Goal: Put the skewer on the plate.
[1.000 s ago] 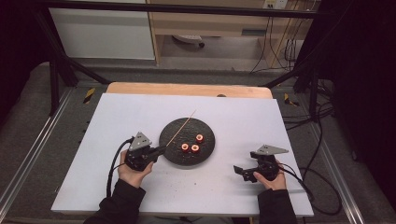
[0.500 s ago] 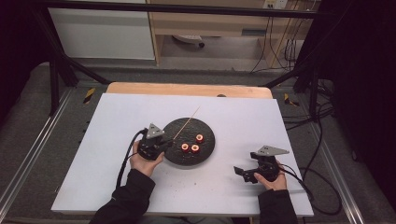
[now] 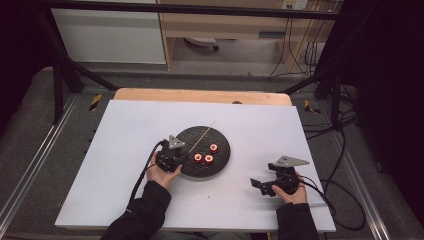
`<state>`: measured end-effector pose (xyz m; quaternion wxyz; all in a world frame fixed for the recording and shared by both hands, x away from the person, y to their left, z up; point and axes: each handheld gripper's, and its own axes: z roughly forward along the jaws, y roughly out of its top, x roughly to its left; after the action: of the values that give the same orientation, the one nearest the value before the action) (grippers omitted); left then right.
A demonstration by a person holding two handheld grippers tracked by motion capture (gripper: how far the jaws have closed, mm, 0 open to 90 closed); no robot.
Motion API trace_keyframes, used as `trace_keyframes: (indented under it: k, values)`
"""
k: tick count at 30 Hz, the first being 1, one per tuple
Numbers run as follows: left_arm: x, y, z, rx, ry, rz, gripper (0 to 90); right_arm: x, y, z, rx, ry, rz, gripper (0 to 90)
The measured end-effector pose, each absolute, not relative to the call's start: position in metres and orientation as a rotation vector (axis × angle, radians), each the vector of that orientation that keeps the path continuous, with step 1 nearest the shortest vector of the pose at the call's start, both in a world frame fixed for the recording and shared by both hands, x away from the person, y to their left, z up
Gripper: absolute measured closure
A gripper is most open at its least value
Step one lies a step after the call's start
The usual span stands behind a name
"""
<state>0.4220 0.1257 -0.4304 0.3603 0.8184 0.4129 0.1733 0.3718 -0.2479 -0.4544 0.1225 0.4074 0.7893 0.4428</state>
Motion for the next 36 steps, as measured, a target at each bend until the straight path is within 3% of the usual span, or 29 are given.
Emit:
trace_keyframes:
  k: [18,25,32,36]
  values:
    - [0.422,0.123,-0.435,2.132,1.084,0.445,87.2,0.371,-0.248,-0.453,1.184,2.3,1.297,1.5]
    - [0.415,0.133,-0.424,2.105,1.035,0.434,70.2,0.371,-0.249,-0.453,1.187,2.299,1.296,1.5]
    - [0.405,0.148,-0.417,2.104,0.961,0.422,44.4,0.371,-0.248,-0.453,1.19,2.297,1.294,1.5]
    - [0.399,0.16,-0.417,2.101,0.934,0.395,35.2,0.371,-0.248,-0.453,1.191,2.297,1.295,1.4]
